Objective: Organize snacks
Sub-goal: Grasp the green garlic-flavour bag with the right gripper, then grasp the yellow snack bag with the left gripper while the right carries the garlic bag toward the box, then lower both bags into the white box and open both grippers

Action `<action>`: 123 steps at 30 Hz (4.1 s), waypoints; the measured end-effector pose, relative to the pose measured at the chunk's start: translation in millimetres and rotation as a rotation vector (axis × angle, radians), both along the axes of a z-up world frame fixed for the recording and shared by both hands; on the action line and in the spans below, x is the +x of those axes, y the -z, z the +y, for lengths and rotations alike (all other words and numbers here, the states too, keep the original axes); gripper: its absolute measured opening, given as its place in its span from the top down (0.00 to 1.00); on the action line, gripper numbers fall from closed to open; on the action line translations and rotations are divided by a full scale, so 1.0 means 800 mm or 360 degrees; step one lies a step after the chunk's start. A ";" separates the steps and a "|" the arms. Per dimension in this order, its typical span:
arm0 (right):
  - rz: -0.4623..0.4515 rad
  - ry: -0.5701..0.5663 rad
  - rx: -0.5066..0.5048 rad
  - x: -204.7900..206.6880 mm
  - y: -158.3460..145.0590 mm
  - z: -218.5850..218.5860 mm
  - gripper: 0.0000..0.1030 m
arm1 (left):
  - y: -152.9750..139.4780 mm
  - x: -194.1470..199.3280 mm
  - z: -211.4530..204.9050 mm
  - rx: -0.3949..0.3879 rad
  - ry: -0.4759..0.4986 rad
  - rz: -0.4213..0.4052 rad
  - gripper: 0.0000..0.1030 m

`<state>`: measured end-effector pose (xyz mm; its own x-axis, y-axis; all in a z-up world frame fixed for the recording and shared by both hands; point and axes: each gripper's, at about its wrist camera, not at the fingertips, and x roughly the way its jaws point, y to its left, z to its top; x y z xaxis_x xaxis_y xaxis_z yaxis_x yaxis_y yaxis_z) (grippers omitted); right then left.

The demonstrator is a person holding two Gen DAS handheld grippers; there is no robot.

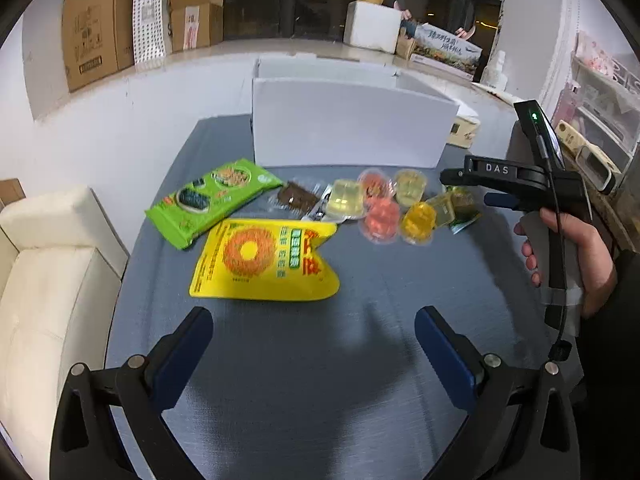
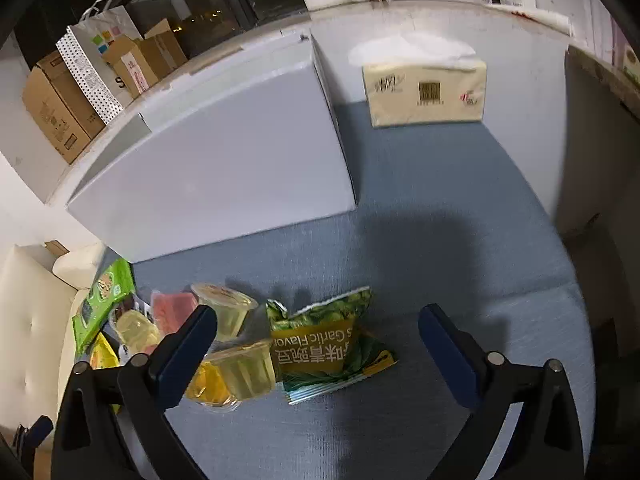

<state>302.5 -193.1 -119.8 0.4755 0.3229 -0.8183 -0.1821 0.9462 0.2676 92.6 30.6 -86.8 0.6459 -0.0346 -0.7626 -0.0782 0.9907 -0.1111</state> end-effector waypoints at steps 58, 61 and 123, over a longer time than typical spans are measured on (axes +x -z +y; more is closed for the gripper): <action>-0.0442 -0.0306 0.0211 -0.188 -0.122 0.004 0.50 | -0.035 0.019 -0.013 -0.0012 0.0263 -0.0153 0.87; -0.0444 -0.0307 0.0228 -0.186 -0.126 0.004 0.50 | -0.057 0.013 -0.021 0.0014 0.0302 -0.0210 0.87; -0.0504 -0.0263 0.0129 -0.074 -0.161 -0.016 0.00 | -0.130 0.124 0.003 0.0057 0.0198 -0.0292 0.00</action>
<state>243.1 -205.6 8.8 0.6374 0.4744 -0.6072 -0.4166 0.8750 0.2464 191.8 32.9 17.0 0.7662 -0.0976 -0.6351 0.0631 0.9950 -0.0768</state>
